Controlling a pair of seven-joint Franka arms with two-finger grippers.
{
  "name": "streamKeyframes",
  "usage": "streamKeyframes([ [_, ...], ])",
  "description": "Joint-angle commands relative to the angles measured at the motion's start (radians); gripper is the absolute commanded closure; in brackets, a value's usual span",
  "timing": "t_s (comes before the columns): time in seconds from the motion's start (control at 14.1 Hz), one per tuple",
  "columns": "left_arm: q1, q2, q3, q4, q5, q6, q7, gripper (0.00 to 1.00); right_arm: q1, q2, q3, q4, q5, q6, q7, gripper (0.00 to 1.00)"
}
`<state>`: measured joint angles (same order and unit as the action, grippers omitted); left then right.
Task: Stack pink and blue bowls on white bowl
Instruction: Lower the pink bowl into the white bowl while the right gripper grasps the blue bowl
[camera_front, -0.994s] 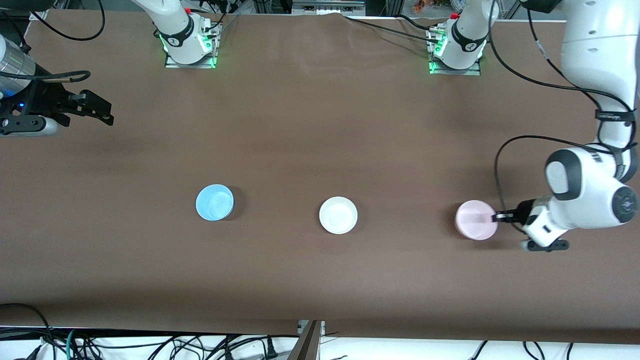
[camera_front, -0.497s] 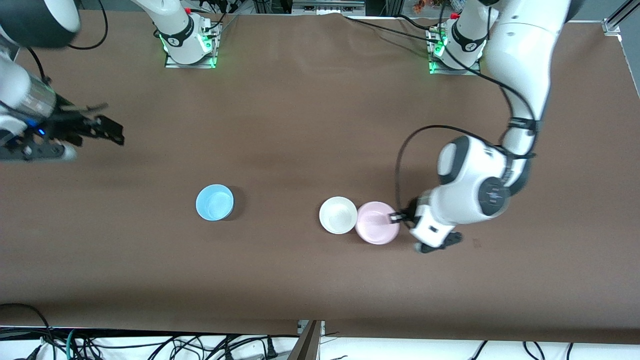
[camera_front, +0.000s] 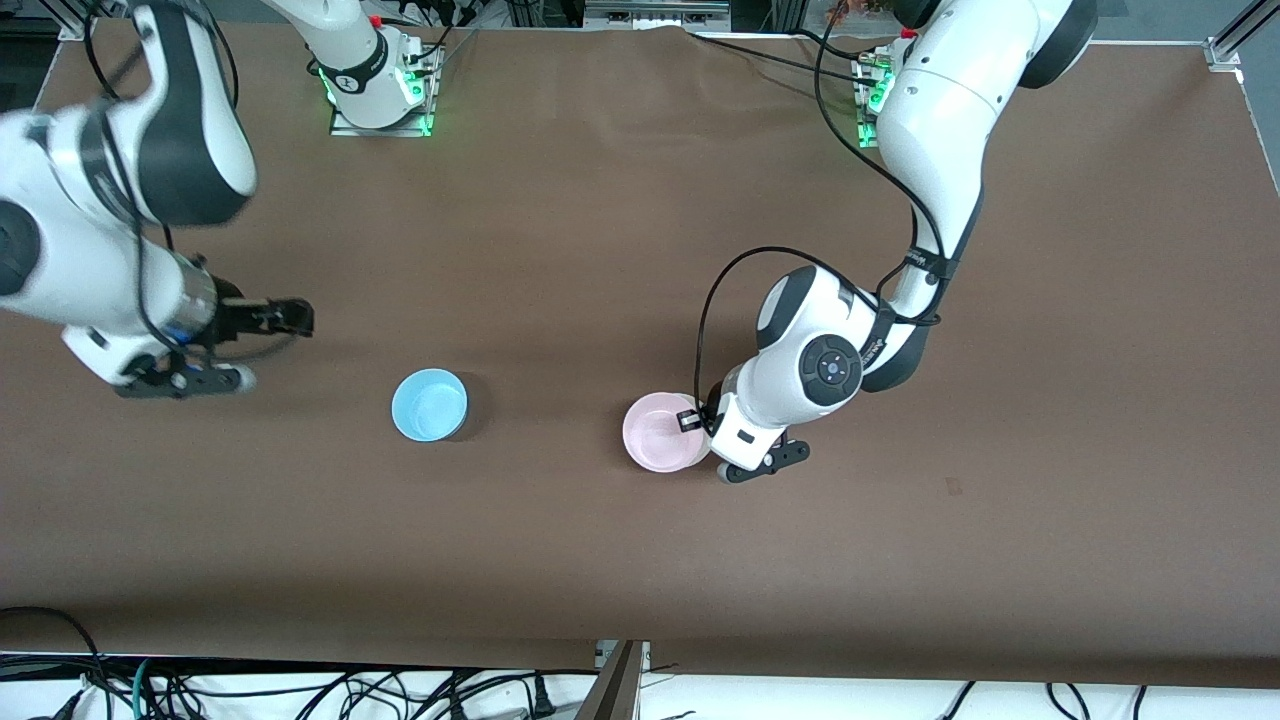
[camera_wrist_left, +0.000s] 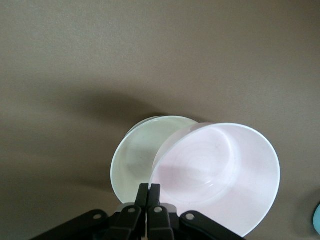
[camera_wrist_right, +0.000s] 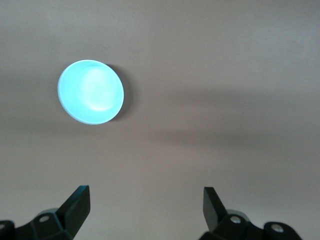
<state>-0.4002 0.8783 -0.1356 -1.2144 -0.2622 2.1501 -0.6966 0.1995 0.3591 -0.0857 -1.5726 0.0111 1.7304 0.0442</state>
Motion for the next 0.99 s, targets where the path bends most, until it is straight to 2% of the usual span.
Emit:
streamKeyframes([
  [0.0, 0.012, 0.004, 0.007, 0.038, -0.012, -0.051, 0.04, 1.0, 0.006, 0.087, 0.001, 0.033, 0.013, 0.049, -0.003, 0.0],
  [0.28, 0.029, 0.001, 0.005, 0.035, -0.015, -0.081, 0.097, 1.0, 0.015, 0.19, 0.04, 0.036, 0.013, 0.174, 0.008, 0.0],
  [0.43, 0.026, 0.008, 0.007, 0.032, -0.012, -0.075, 0.106, 1.0, 0.026, 0.204, 0.046, 0.033, 0.018, 0.248, 0.016, 0.0],
  [0.64, 0.027, 0.008, 0.005, 0.021, -0.015, -0.075, 0.149, 1.0, 0.046, 0.23, 0.044, 0.019, 0.076, 0.288, 0.016, 0.0],
  [0.92, 0.026, 0.016, 0.007, 0.009, -0.015, -0.067, 0.155, 1.0, 0.041, 0.227, 0.044, -0.134, 0.079, 0.47, -0.001, 0.0],
])
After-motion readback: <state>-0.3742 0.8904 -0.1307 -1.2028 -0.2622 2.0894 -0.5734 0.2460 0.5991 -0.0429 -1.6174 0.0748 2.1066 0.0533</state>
